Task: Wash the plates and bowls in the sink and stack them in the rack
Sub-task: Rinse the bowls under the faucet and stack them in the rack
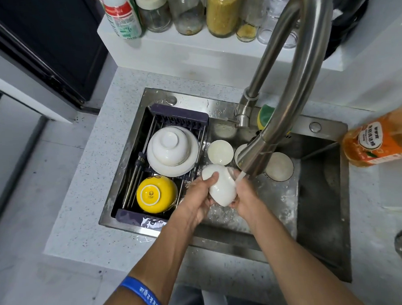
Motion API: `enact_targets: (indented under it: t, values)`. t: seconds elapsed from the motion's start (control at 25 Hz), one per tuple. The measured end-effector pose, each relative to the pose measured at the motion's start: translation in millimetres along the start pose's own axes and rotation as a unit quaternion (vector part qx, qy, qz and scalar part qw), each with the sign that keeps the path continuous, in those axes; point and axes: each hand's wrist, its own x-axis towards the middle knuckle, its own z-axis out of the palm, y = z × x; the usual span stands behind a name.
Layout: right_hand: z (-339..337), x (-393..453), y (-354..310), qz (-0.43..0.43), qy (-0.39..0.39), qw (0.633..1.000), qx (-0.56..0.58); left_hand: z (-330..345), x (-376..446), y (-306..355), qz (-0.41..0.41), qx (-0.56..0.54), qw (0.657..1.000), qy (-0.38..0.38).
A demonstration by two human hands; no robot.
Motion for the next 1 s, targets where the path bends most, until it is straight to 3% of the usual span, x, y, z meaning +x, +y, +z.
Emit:
enact_targets:
  t: [0.2, 0.28, 0.32, 0.36, 0.4, 0.48, 0.52, 0.56, 0.6, 0.64, 0.72, 0.76, 0.8, 0.88, 0.92, 0.96, 1.0]
  values:
    - [-28.7, 1.9, 10.0, -0.006, 0.051, 0.998, 0.044, 30.7, -2.7, -18.5, 0.019, 0.001, 0.999, -0.040]
    - [-42.4, 0.5, 7.2, -0.026, 0.038, 0.999, 0.023, 31.7, -2.8, -23.6, 0.077, 0.129, 0.984, -0.092]
    - [-48.5, -1.7, 4.2, -0.040, 0.022, 0.999, 0.016, 29.6, -3.0, -23.7, 0.117, 0.233, 0.958, -0.116]
    - [-52.8, -5.5, -0.2, -0.054, 0.003, 0.999, 0.006, 25.0, -2.2, -23.1, 0.163, 0.343, 0.915, -0.134]
    - [-54.7, -9.2, -5.0, -0.066, -0.017, 0.998, -0.011, 20.8, -2.9, -22.0, 0.218, 0.455, 0.851, -0.144]
    - [-51.3, -12.8, -12.5, -0.078, -0.029, 0.996, -0.045, 12.5, -1.0, -19.8, 0.343, 0.633, 0.680, -0.141]
    - [-48.8, -12.6, -13.7, -0.071, -0.018, 0.996, -0.045, 7.6, 0.9, -18.3, 0.393, 0.671, 0.615, -0.129]
    - [-47.5, -12.9, -14.7, -0.060, -0.009, 0.998, -0.024, 2.6, 3.5, -18.3, 0.430, 0.680, 0.585, -0.105]
    - [-48.4, -13.2, -14.3, -0.054, -0.005, 0.999, 0.003, -1.8, 3.3, -19.1, 0.457, 0.657, 0.595, -0.075]
    - [-50.8, -12.1, -11.4, -0.057, -0.003, 0.998, 0.024, -4.3, 0.0, -19.8, 0.447, 0.595, 0.667, -0.042]
    - [-53.7, -13.1, -3.2, -0.054, -0.017, 0.997, 0.049, -3.9, -10.6, -16.9, 0.284, 0.369, 0.885, -0.020]
    - [-51.8, -15.3, 0.6, -0.037, -0.030, 0.997, 0.063, -2.8, -13.4, -15.9, 0.187, 0.242, 0.952, -0.027]
    - [-47.8, -17.1, 3.5, -0.023, -0.050, 0.996, 0.076, -1.3, -12.0, -18.0, 0.116, 0.152, 0.981, -0.028]
    - [-36.1, -23.2, 5.0, -0.034, -0.069, 0.995, 0.067, 2.3, -4.1, -22.8, 0.061, 0.097, 0.993, 0.021]
    - [-34.5, -27.6, 7.2, -0.083, -0.051, 0.995, 0.005, 5.3, -1.9, -23.7, 0.052, 0.085, 0.994, 0.043]
    - [-37.6, -31.5, 11.3, -0.183, -0.011, 0.975, -0.127, 8.7, 0.2, -24.4, 0.050, 0.079, 0.994, 0.053]
    - [-43.1, -34.9, 15.7, -0.313, 0.055, 0.900, -0.299, 10.1, 3.9, -25.3, 0.053, 0.076, 0.995, 0.048]
